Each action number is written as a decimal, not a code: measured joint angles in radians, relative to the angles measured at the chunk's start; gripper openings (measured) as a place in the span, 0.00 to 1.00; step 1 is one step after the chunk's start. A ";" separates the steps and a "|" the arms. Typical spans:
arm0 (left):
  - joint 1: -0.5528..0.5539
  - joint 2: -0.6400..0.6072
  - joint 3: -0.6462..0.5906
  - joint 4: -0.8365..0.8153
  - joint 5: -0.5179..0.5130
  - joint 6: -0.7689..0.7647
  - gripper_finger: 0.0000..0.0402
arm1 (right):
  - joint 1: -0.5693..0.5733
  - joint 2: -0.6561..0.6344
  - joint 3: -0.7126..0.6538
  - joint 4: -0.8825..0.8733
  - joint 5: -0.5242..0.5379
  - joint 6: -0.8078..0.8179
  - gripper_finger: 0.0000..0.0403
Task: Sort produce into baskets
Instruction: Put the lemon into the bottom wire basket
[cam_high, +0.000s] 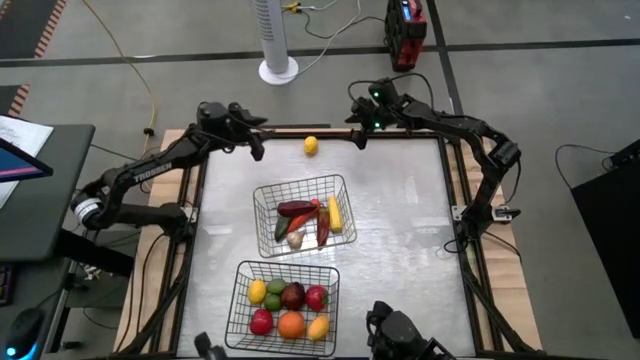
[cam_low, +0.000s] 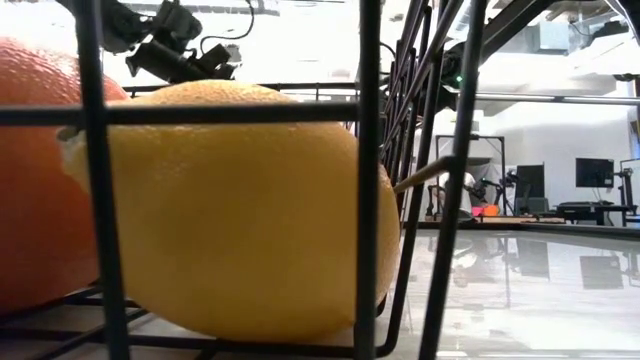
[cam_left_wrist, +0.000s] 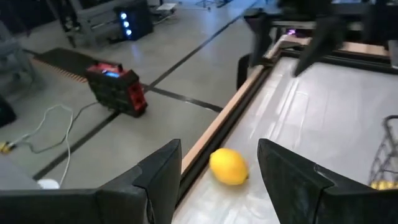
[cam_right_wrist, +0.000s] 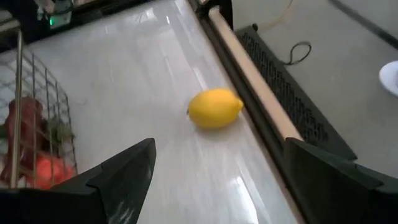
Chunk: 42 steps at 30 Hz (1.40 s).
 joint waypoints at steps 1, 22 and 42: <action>0.018 0.000 -0.008 0.004 0.011 -0.002 0.50 | 0.000 0.000 0.000 -0.017 0.000 -0.007 0.94; 0.152 -0.003 -0.074 0.029 0.067 -0.119 0.50 | 0.000 -0.001 -0.007 -0.043 0.001 -0.007 0.94; 0.185 -0.186 -0.278 0.225 0.069 -0.081 0.50 | -0.042 0.029 0.037 -0.065 -0.046 -0.340 0.94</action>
